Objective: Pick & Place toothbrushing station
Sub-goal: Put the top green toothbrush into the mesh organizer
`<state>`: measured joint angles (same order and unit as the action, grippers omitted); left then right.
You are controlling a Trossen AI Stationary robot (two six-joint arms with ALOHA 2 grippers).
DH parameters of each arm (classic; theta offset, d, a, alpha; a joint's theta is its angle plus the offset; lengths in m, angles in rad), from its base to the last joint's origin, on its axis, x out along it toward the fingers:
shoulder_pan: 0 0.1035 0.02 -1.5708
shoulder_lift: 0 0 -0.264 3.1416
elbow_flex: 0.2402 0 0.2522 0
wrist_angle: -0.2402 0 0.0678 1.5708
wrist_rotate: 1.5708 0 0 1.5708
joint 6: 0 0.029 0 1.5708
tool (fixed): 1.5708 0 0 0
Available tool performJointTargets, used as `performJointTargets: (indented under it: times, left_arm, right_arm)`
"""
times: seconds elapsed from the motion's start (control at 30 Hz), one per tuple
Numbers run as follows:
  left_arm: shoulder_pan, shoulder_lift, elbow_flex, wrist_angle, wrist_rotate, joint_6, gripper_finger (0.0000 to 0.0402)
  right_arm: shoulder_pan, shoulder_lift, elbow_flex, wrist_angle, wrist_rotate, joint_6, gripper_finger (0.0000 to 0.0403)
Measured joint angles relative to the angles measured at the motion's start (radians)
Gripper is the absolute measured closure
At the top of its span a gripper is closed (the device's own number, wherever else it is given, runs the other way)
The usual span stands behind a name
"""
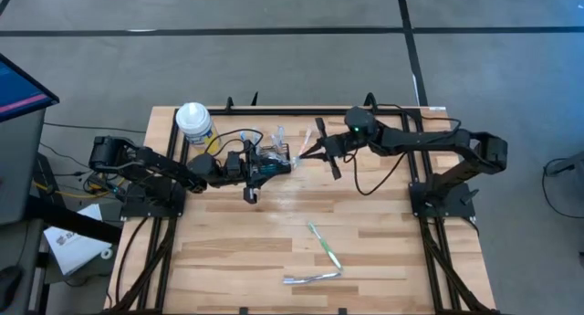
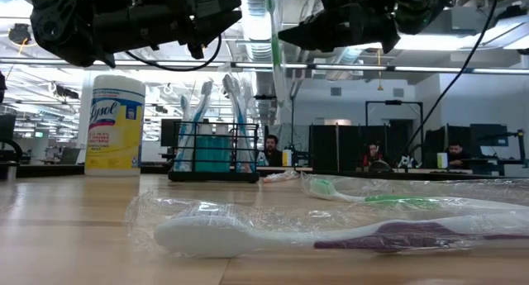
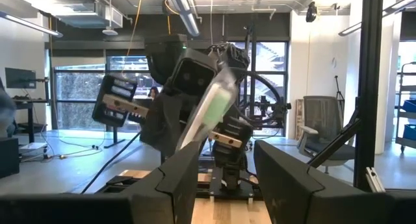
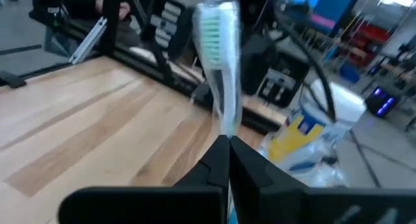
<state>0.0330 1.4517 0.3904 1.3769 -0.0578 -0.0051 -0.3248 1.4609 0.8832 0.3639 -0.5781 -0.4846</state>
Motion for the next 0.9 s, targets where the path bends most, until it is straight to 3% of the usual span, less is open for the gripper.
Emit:
performJointTargets:
  times: [0.17, 0.5, 0.9]
  left_arm:
    - [0.000, 0.000, 0.000, 0.000, -0.004, 0.000, 0.0256]
    - [0.000, 0.000, 0.000, 0.000, -0.003, 0.000, 0.0256]
    - [0.000, 0.000, 0.000, 0.000, 0.000, 0.000, 0.0256]
  right_arm:
    - [-0.006, 0.000, -0.052, 0.155, 0.000, 0.061, 0.0401]
    - [-0.011, 0.004, -0.097, 0.286, 0.037, 0.105, 0.0402]
    - [-0.017, 0.190, -0.111, 0.647, 0.045, 0.233, 0.0403]
